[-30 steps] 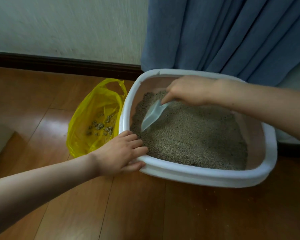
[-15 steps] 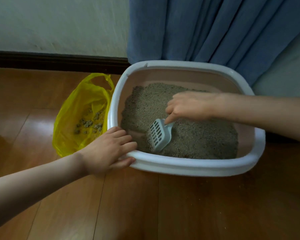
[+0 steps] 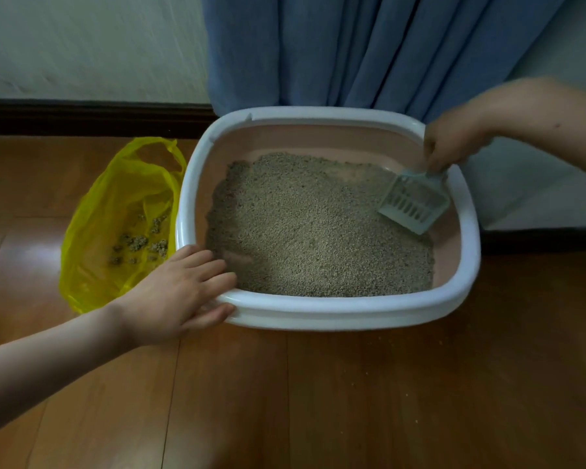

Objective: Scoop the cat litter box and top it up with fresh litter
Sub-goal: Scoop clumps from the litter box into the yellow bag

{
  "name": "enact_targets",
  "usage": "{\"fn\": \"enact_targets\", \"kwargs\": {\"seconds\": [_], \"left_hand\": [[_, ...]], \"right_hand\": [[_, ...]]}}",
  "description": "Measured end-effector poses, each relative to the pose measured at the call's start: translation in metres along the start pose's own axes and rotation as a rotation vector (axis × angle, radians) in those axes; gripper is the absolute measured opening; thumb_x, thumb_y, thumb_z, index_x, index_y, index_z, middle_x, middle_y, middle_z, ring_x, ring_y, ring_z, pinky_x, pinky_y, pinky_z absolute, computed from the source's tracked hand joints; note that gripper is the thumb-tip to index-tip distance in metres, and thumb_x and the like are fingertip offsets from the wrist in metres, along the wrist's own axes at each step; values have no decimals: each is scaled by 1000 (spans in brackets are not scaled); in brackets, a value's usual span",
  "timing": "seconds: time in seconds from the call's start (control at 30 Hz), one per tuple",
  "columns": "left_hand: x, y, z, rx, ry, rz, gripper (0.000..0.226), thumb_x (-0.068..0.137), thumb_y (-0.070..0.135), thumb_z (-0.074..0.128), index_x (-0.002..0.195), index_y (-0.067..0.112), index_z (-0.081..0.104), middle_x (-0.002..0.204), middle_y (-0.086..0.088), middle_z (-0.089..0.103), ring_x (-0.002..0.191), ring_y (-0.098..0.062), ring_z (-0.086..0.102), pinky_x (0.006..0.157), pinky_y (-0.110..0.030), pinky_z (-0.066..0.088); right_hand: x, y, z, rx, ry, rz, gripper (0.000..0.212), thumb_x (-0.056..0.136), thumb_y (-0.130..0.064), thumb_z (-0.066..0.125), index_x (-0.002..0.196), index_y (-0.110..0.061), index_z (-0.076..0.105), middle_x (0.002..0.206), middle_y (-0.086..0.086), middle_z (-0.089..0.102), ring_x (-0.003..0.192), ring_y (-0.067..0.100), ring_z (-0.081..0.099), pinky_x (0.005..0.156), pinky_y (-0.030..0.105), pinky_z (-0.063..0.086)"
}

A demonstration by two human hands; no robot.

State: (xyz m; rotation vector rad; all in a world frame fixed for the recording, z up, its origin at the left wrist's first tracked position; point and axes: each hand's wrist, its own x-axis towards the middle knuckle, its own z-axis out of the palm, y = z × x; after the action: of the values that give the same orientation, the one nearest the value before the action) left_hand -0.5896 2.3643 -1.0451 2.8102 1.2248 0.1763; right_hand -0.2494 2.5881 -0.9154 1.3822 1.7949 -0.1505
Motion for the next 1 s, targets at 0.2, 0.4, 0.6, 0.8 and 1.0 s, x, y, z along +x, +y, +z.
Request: {"fn": "enact_targets", "kwargs": {"seconds": [0.2,0.4,0.6,0.8,1.0], "left_hand": [[0,0,0,-3,-12,-9,38,100,48,32,88,20,55,81,3,49,76,-22,48,78,-41,44],[2,0,0,-13,-18,-12,40,100,49,30,87,20,54,80,4,47,76,-23,49,76,-43,46],[5,4,-2,-6,-33,-12,40,100,49,30,87,20,54,80,3,49,76,-23,49,76,-43,46],[5,3,-3,8,-31,-5,32,99,46,37,87,21,51,80,3,48,77,-22,48,78,-41,44],[3,3,-2,20,-23,7,30,98,45,39,89,20,53,81,3,49,78,-22,48,80,-38,41]], "right_hand": [[2,-27,42,-579,355,-69,21,96,-6,42,89,-20,56,79,-7,53,74,13,54,46,24,29],[2,-49,77,-835,347,-328,26,96,-5,44,99,-16,68,99,-2,69,88,17,65,59,25,39],[-10,-32,58,-712,321,-322,16,95,-20,49,84,-22,60,72,-11,52,71,13,54,53,24,38],[0,1,59,-327,143,-338,37,91,-40,57,59,-23,48,58,-8,47,51,8,40,52,21,33],[14,7,80,73,-86,-447,41,90,-39,62,53,-23,55,45,-10,40,41,6,30,50,22,28]]}}
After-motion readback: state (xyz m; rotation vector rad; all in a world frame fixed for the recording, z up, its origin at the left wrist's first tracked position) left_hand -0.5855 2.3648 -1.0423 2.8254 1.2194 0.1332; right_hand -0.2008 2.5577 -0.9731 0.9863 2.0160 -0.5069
